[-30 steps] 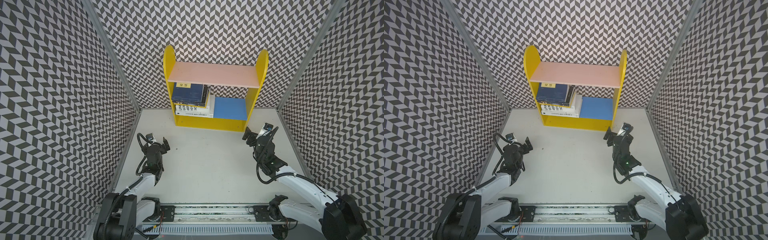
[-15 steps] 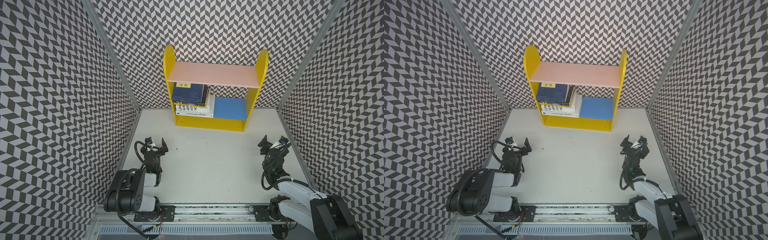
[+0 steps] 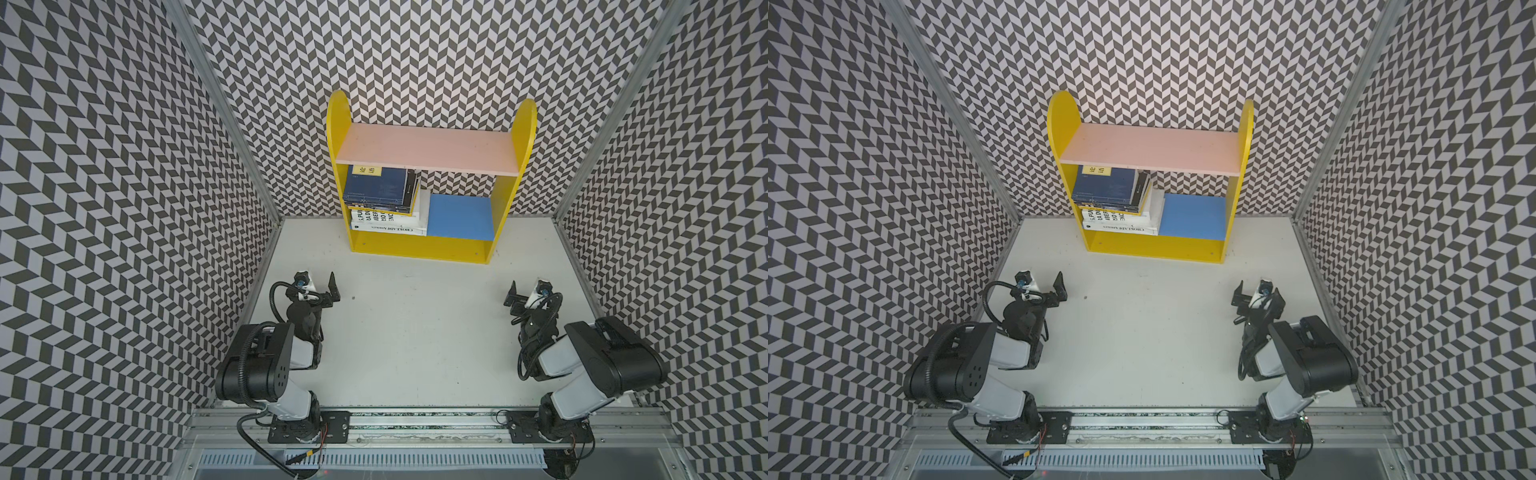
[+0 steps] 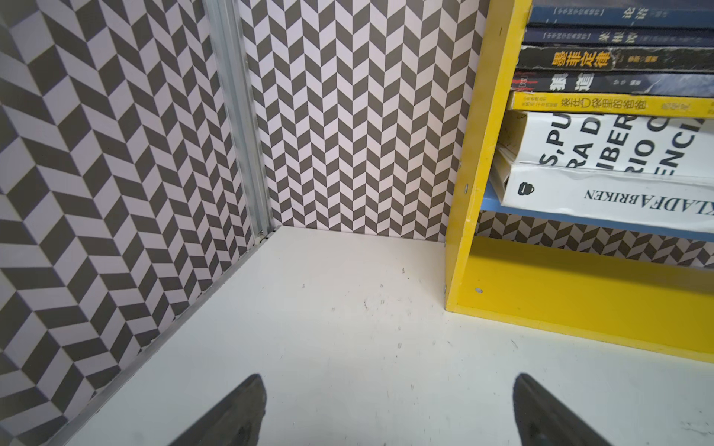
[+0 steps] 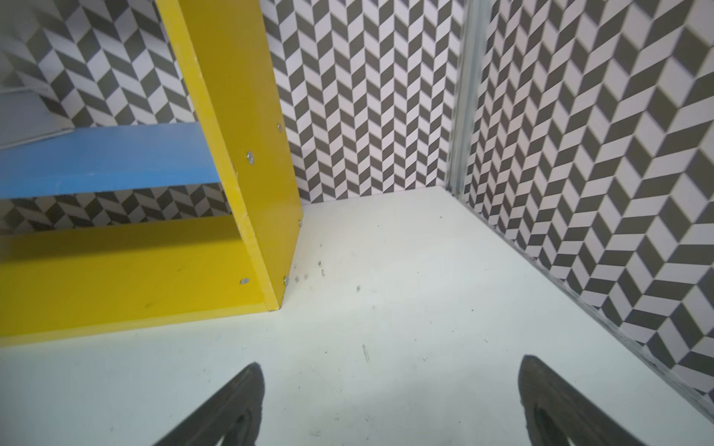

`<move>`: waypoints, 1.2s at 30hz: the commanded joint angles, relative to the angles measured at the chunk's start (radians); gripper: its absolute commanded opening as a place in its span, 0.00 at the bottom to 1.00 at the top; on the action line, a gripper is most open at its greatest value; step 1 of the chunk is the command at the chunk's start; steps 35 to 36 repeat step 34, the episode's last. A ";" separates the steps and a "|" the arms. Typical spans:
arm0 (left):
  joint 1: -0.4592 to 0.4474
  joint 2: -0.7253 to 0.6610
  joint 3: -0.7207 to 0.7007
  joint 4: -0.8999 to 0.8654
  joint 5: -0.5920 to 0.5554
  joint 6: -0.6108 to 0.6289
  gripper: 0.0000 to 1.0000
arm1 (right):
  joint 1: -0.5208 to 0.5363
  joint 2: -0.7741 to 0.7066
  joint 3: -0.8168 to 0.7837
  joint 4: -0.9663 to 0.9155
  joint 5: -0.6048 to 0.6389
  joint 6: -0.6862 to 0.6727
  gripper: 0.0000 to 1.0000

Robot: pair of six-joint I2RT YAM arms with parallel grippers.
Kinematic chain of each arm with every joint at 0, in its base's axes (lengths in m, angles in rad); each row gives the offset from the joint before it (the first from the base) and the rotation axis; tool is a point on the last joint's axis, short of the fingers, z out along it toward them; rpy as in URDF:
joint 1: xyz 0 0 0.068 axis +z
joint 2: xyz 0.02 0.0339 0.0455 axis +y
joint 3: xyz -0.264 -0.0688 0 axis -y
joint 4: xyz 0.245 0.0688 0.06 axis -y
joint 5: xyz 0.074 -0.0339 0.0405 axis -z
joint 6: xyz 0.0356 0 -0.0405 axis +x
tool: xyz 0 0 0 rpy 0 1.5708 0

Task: Stacking books/files
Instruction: Reset both arms

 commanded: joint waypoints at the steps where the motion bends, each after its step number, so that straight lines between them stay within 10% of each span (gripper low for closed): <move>1: -0.003 0.015 0.025 -0.045 0.026 0.027 1.00 | -0.064 -0.045 0.112 -0.111 -0.138 0.030 1.00; 36: -0.036 0.007 0.029 -0.060 -0.015 0.053 1.00 | -0.065 -0.019 0.064 0.006 -0.151 0.017 0.99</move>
